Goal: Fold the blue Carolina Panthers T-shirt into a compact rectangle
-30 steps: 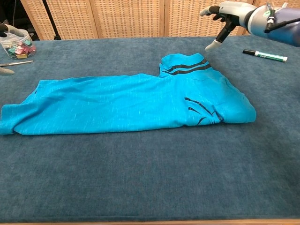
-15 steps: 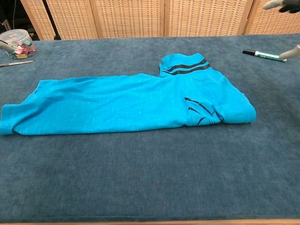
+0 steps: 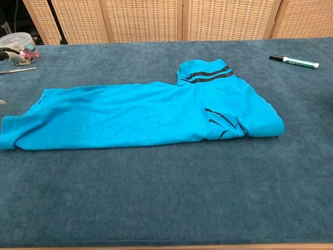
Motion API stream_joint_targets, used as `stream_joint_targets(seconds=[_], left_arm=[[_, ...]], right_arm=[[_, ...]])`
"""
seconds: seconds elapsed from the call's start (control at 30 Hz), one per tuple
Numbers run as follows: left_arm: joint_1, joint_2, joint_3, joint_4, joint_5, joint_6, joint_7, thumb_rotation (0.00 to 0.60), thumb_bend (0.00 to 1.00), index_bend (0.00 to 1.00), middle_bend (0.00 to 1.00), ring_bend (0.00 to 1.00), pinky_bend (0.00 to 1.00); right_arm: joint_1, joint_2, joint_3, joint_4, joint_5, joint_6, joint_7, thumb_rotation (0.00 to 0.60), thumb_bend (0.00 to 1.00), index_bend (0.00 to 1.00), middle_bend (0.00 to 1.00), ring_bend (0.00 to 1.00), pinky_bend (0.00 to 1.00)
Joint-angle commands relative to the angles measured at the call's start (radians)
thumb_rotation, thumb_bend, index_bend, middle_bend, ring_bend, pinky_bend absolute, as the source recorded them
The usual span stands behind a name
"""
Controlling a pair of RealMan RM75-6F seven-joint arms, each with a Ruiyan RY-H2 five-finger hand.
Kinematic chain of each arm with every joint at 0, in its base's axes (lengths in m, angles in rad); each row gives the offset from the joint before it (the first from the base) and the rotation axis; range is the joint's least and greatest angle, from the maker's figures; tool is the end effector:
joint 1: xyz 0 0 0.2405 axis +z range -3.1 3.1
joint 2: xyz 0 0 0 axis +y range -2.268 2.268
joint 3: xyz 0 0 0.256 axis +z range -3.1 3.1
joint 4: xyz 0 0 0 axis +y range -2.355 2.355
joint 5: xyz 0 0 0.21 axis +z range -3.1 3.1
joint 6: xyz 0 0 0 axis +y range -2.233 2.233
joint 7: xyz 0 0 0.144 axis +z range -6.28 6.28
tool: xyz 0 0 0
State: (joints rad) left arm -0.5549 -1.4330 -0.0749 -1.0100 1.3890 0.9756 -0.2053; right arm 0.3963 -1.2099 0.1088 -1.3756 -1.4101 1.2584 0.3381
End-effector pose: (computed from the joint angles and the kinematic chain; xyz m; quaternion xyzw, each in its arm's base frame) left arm -0.3165 0.3545 0.0762 -0.6938 -0.3929 -0.3226 0.5101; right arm -0.2945 -0.2979 0.1416 0.5988 -0.4281 0.4654 0.4914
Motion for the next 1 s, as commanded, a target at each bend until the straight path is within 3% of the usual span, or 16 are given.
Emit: stream_joint_targets(seconds=[0.03, 0.23, 0.53, 1.0], left_arm=[[-0.035, -0.029, -0.015, 0.038, -0.011, -0.051, -0.008, 0.6, 0.23, 0.0, 0.0, 0.0, 0.0], [-0.094, -0.056, -0.064, 0.063, -0.088, -0.16, 0.028, 0.6, 0.25, 0.01, 0.0, 0.0, 0.0], [-0.168, -0.111, -0.14, 0.112, -0.261, -0.294, 0.148, 0.6, 0.34, 0.26, 0.0, 0.0, 0.0], [-0.207, -0.222, -0.166, 0.216, -0.407, -0.35, 0.282, 0.6, 0.36, 0.45, 0.0, 0.0, 0.0]], right_arm=[[-0.011, 0.001, 0.004, 0.001, -0.008, 0.022, -0.006, 0.6, 0.0, 0.0, 0.0, 0.0, 0.0], [-0.011, -0.002, 0.007, 0.012, -0.011, 0.007, 0.006, 0.6, 0.0, 0.0, 0.0, 0.0, 0.0], [-0.008, -0.016, 0.009, 0.032, -0.02, -0.008, -0.001, 0.6, 0.0, 0.0, 0.0, 0.0, 0.01], [-0.006, -0.021, 0.012, 0.043, -0.022, -0.028, 0.006, 0.6, 0.0, 0.0, 0.0, 0.0, 0.01]])
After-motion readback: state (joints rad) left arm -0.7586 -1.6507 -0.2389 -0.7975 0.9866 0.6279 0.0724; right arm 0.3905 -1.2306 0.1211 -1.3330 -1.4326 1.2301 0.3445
